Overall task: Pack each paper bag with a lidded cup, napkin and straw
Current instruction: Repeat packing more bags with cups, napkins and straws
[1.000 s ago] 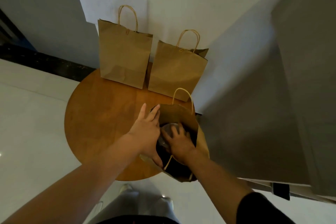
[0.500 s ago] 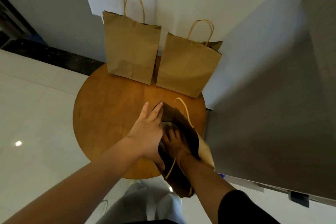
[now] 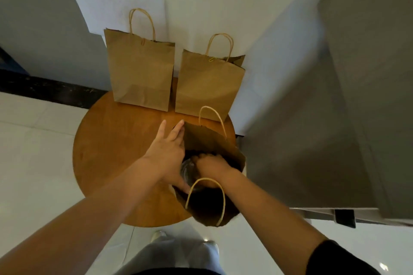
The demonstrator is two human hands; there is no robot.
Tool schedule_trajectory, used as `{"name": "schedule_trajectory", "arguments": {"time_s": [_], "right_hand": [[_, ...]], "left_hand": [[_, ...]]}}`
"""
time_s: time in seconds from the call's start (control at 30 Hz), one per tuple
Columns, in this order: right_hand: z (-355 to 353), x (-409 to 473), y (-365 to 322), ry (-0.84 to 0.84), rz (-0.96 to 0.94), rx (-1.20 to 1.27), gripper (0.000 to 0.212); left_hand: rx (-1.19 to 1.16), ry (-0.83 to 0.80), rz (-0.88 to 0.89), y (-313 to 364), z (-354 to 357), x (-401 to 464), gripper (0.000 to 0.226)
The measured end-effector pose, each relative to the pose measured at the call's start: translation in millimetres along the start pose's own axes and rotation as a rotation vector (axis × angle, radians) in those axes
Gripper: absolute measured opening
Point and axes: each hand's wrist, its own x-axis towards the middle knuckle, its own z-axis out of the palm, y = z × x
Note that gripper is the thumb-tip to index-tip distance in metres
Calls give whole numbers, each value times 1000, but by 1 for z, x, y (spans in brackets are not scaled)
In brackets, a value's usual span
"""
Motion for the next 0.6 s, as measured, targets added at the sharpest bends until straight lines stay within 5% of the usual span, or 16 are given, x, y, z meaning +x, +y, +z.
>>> {"name": "schedule_trajectory", "arguments": {"time_s": [0.3,0.6], "right_hand": [[-71,-108,12,321,133,323,34],[-74,-225,18,478,199,509,26]], "left_hand": [[-170,114,50,11,-68,-5,31],[-256,423,209,94,-156,-74,16]]}}
